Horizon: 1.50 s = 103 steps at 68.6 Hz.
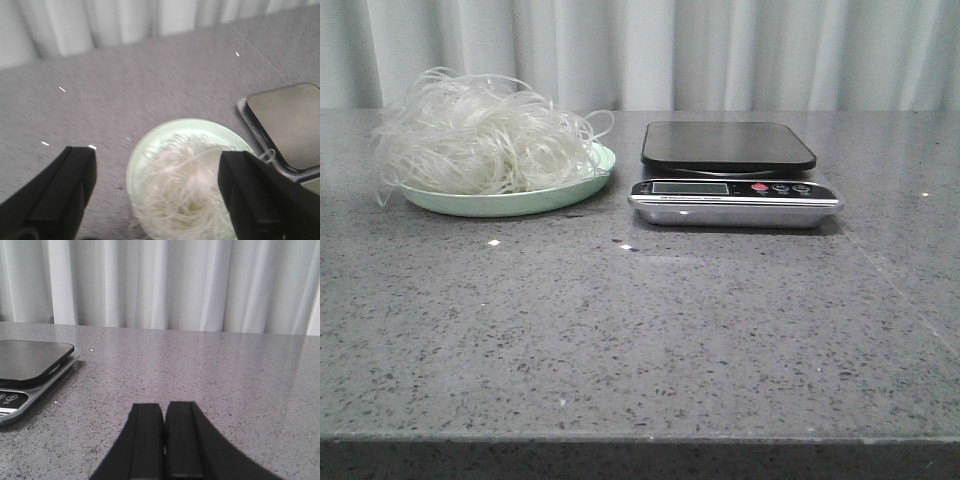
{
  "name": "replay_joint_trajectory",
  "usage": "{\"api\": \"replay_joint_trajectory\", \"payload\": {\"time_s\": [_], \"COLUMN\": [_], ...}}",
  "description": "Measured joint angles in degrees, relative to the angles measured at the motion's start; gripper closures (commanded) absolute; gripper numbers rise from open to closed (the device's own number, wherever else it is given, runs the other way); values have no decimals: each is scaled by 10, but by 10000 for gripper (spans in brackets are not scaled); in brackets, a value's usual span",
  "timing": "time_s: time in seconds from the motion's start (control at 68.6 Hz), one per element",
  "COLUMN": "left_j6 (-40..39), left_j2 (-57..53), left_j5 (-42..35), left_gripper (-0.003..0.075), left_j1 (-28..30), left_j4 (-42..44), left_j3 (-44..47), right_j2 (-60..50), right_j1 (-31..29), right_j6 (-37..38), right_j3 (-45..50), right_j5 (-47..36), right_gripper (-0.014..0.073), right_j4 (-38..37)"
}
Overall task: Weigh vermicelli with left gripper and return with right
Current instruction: 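Lower the left gripper into the vermicelli pile and close on it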
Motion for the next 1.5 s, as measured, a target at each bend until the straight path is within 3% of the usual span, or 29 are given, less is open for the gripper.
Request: {"api": "replay_joint_trajectory", "payload": {"time_s": [0.262, 0.437, 0.831, 1.006, 1.122, 1.254, 1.501], "left_j6": [52, 79, 100, 101, 101, 101, 101], "left_j2": [156, 219, 290, 302, 302, 302, 302], "left_j5": [73, 79, 75, 75, 75, 76, 87], "left_gripper": [110, 41, 48, 172, 342, 599, 584], "left_j1": [-2, -12, -29, -29, -29, -29, -29], "left_j4": [-91, -95, -73, -71, -71, -71, -51], "left_j3": [-71, -81, -86, -88, -88, -90, -102], "right_j2": [0, 0, 0, 0, 0, 0, 0], "right_j1": [0, 0, 0, 0, 0, 0, 0], "right_j6": [0, 0, 0, 0, 0, 0, 0], "right_j3": [0, 0, 0, 0, 0, 0, 0], "right_j5": [0, 0, 0, 0, 0, 0, 0], "right_gripper": [442, 442, 442, 442, 442, 442, 442], "right_j4": [0, 0, 0, 0, 0, 0, 0]}}
